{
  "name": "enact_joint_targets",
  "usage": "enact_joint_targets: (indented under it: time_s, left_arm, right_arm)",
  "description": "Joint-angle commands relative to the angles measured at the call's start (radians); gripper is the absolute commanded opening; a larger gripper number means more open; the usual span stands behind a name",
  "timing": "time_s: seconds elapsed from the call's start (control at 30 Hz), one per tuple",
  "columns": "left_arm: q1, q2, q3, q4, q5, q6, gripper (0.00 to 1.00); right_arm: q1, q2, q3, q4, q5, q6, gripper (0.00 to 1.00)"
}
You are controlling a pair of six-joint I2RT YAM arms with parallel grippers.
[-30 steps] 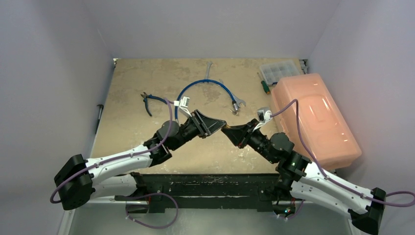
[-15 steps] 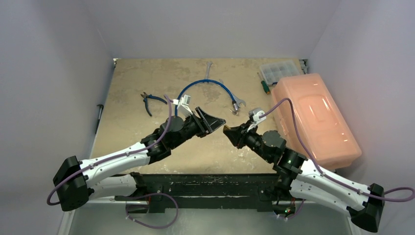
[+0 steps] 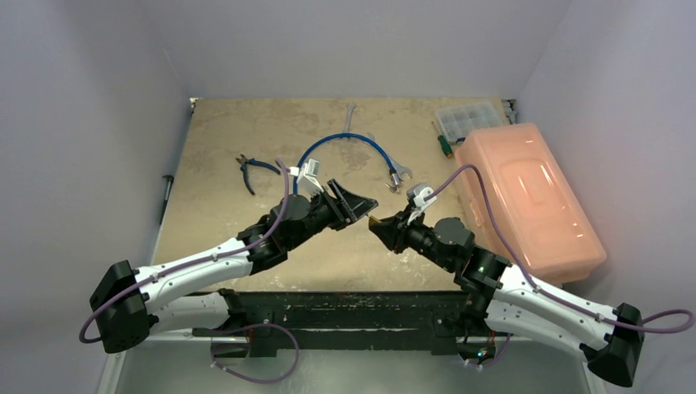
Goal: Unlock with the key
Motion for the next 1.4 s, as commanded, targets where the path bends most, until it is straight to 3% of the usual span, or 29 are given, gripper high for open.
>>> enact_joint_targets:
  time_s: [0.0, 0.23, 0.33, 0.43, 0.53, 0.67, 0.77, 1.0, 1.37]
  left_arm:
    - [-0.003, -0.009, 0.055, 0.024, -0.011, 0.035, 0.51]
    - [-0.002, -0.112, 0.084, -0.15, -0.075, 0.123, 0.53]
    - [-0.001, -0.204, 0.087, -0.278, -0.116, 0.202, 0.68]
    - [-0.001, -0.331, 0.113, -0.451, -0.191, 0.311, 0.89]
    - [0.0, -0.429, 0.167, -0.631, -0.275, 0.413, 0.98]
    - [0.0, -0.509, 0.285, -0.882, -0.382, 0.525, 0.99]
    - [-0.001, -0.577, 0.283, -0.983, -0.452, 0.569, 0.99]
    - [-0.001, -0.791, 0.086, -0.947, -0.5, 0.538, 0.99]
    - [0.0, -0.793, 0.121, -1.044, -0.572, 0.504, 0.98]
  right_arm:
    - [0.0, -0.001, 0.035, 0.048, 0.014, 0.005, 0.0]
    - [0.0, 0.033, -0.032, 0.138, 0.028, 0.169, 0.0]
    - [0.0, 0.041, -0.072, 0.19, 0.057, 0.236, 0.0]
    - [0.0, 0.057, -0.109, 0.238, 0.082, 0.313, 0.0]
    - [0.0, 0.079, -0.145, 0.309, 0.084, 0.379, 0.0]
    - [-0.002, 0.13, -0.187, 0.386, 0.15, 0.486, 0.0]
    - [-0.002, 0.194, -0.198, 0.43, 0.206, 0.564, 0.0]
    - [-0.026, 0.468, -0.156, 0.622, 0.187, 0.668, 0.0]
    - [-0.099, 0.847, 0.052, 0.736, 0.086, 0.749, 0.0]
